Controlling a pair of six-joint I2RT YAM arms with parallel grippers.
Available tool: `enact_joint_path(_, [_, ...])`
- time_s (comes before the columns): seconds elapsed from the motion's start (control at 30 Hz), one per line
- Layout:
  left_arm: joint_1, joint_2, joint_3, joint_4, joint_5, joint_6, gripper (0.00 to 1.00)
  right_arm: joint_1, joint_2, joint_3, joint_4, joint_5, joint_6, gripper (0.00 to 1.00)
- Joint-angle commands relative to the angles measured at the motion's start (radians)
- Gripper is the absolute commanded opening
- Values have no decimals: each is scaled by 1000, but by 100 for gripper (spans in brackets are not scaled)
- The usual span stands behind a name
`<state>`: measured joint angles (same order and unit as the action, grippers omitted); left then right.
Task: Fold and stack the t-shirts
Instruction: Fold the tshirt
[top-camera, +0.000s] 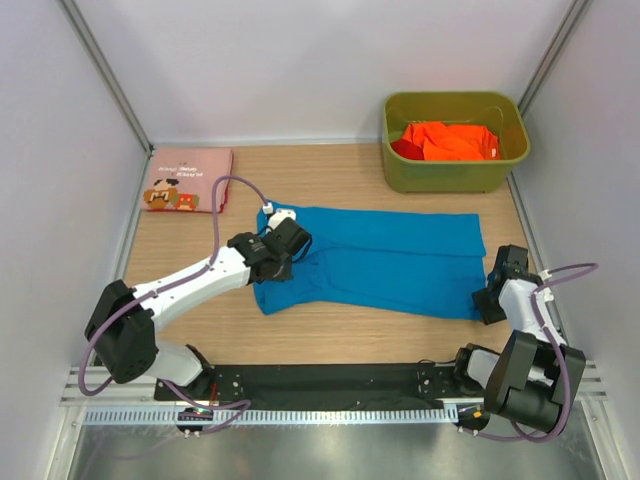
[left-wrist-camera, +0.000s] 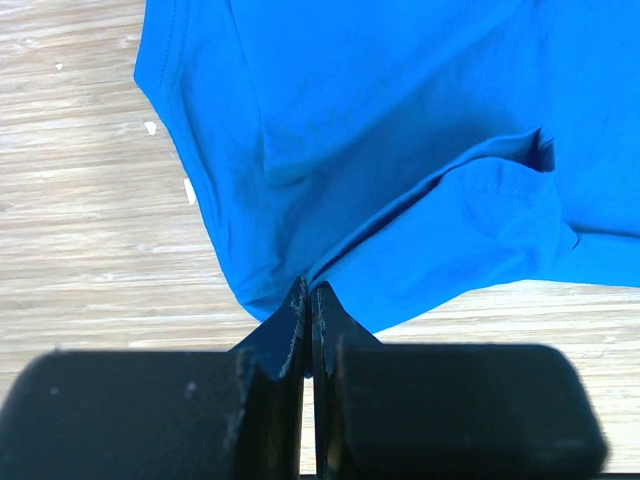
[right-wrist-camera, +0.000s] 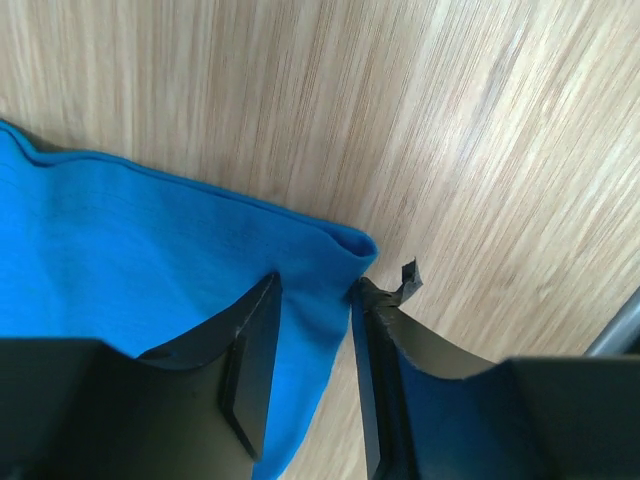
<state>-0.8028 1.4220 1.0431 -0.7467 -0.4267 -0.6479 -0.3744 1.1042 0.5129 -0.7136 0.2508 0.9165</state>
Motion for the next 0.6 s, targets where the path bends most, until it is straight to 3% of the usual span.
enact_joint_path(0.0, [5,-32,-5,27,-26,-24,0,-3,-35,-17,59,56,44,41])
enact_joint_path(0.23, [5,-9,46,-46,-60,-36,0,-3,-67,-2,-17,194,116,40])
enact_joint_path(0.57, [5,-31,34,-97,-99,-73,0,-1,-76,-56,71,122,96,41])
